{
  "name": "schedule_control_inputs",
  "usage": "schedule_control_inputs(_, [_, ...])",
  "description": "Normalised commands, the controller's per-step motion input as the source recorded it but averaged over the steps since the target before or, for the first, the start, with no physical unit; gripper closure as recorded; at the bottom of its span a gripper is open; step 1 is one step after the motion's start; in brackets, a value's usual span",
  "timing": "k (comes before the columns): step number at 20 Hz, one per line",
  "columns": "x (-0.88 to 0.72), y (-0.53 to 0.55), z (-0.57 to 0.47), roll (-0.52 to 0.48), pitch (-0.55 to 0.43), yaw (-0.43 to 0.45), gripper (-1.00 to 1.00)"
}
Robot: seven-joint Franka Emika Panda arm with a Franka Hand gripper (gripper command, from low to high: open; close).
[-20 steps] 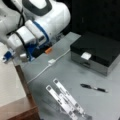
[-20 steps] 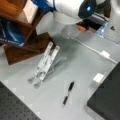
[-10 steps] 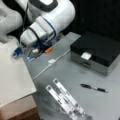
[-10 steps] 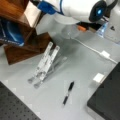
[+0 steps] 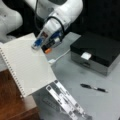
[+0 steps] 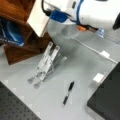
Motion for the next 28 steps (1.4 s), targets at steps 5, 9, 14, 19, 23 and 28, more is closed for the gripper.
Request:
schedule_control_inputs(5, [-0.07,0.21,-0.12,0.088,-0.124,0.365,1.0])
schedule_control_inputs(9, [-0.11,0.08,-0.15,0.109,-0.146,0.236,1.0])
schedule_control_inputs(14, [-0.13,0.02,-0.25,0.139,-0.137,0.096,1.0])
schedule_control_inputs(19, [-0.12,-0.01,-0.31,0.158,-0.098,-0.081,1.0])
schedule_control_inputs(23, [-0.06,-0.03,-0.38,0.143,-0.103,-0.119,1.0])
schedule_control_inputs(28, [0.0,0.03,-0.3,0.118,-0.078,-0.073,1.0])
